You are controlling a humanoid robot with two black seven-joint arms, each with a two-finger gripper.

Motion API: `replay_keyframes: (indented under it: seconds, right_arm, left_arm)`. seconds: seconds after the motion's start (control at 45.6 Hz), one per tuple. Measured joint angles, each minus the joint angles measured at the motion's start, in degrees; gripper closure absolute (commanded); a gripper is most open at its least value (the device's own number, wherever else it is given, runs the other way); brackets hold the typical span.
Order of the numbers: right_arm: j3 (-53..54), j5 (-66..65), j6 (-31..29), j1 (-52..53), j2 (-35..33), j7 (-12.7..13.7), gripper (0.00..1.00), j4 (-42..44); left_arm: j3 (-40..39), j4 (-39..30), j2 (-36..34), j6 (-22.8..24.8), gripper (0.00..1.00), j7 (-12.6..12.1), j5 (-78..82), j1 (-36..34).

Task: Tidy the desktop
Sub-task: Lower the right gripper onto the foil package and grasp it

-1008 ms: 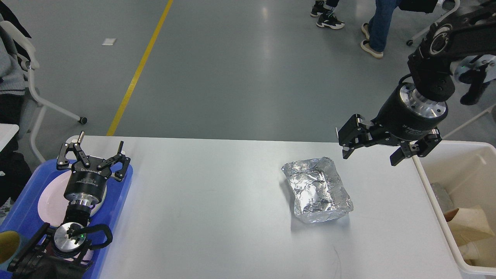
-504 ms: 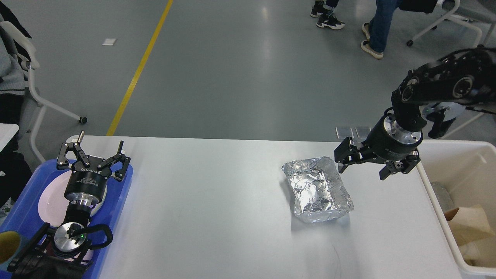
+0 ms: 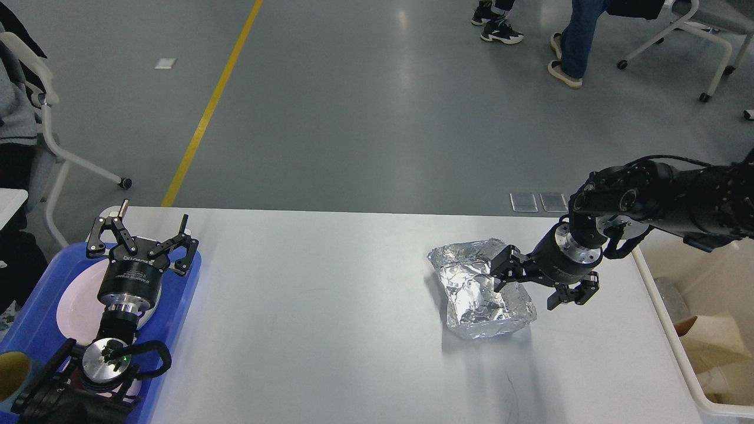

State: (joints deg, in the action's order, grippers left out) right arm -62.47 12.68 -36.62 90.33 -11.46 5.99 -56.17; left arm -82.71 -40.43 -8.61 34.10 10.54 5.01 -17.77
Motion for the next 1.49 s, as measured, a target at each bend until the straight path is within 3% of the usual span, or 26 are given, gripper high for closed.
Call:
replay_keyframes:
  seconds: [0.175,0.263,0.57,0.965,1.14,1.315,1.491]
  right_arm:
    - [0.02,19.6,0.8,-1.1,0.56,6.66,0.0,-0.66]
    - [0.54,25.06,4.47,-2.35,1.65,8.26,0.0,-0.76]
    - [6.27,27.48,29.19,-11.69,5.24,8.63,0.0,-0.81]
    - [8.31,27.84,32.74,-15.66,5.22,8.58,0.0,0.56]
    - [9.22,28.21,32.91,-17.24,5.22,8.6,0.28,1.51]
    - [9.73,28.27,33.37,-18.05,5.2,8.6,0.41,2.7]
    - [10.73,28.36,33.46,-18.86,5.08,8.6,0.78,3.5]
  left_arm:
    - [0.0,0.0,0.0,0.0,0.04,0.0,0.0,-0.03]
    - [0.0,0.0,0.0,0.0,0.04,0.0,0.0,-0.03]
    - [0.0,0.0,0.0,0.0,0.04,0.01,0.0,-0.07]
    - [0.01,0.0,0.0,0.0,0.04,0.01,0.0,-0.03]
    - [0.01,0.0,0.0,0.0,0.04,0.02,0.0,-0.03]
    - [0.01,0.0,0.0,0.0,0.04,0.02,0.0,-0.06]
    - [0.01,0.0,0.0,0.0,0.04,0.02,0.0,-0.07]
